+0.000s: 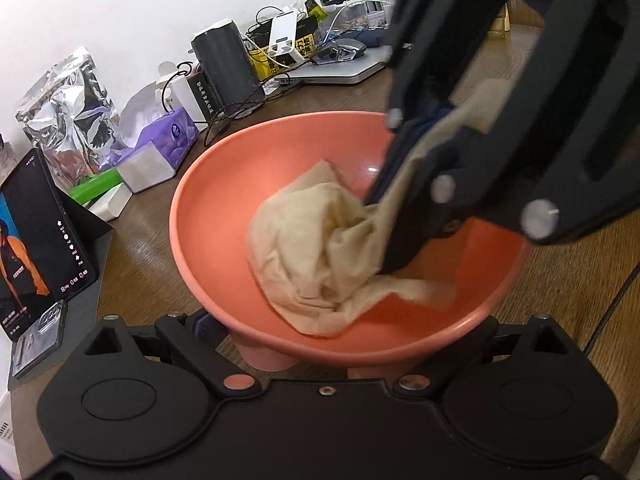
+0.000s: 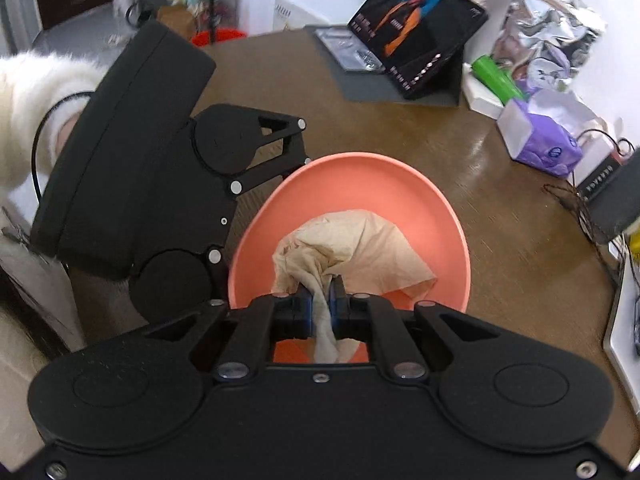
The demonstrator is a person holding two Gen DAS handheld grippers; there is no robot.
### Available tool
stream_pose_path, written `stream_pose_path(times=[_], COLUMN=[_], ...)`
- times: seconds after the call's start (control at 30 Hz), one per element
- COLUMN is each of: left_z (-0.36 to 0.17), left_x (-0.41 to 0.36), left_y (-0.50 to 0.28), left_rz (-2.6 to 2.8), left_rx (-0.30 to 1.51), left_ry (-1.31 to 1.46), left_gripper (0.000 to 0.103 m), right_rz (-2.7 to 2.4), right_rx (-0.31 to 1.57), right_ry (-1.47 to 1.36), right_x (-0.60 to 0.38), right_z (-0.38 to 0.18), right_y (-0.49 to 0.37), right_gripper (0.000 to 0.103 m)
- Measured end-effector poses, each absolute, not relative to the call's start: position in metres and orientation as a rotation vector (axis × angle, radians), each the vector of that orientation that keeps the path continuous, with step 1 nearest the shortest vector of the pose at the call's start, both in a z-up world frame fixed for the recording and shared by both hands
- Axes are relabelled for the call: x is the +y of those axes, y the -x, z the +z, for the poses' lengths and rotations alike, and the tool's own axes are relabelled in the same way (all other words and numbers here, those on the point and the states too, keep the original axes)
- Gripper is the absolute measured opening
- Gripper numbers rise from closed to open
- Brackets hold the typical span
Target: Clean bowl
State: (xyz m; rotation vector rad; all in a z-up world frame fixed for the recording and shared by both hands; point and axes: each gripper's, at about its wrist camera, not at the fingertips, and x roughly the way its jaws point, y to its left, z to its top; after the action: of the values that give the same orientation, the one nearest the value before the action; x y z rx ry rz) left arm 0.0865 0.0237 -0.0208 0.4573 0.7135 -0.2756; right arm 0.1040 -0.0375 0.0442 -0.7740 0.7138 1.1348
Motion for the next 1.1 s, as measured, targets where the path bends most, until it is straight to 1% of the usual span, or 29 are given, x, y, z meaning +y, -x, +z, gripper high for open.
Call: stream_pose_path(times=[0.77, 1.1], left_z=[-0.024, -0.028], left_x=[0.024, 0.026], left_y=[-0.088, -0.088], left_rz=[-0.307, -0.311], left_rx=[0.705, 0.699], left_ry=[-0.427, -0.417], left_gripper=[0.095, 0.095], right_rz=[1.242, 1.202], right_rx=[0.598, 0.558], right_ry=[0.991, 1.004], right_x=[-0.006, -0.004], right_z=[0.066, 0.072], right_y=[-0.104, -0.105], right_gripper=[0.009, 0.009])
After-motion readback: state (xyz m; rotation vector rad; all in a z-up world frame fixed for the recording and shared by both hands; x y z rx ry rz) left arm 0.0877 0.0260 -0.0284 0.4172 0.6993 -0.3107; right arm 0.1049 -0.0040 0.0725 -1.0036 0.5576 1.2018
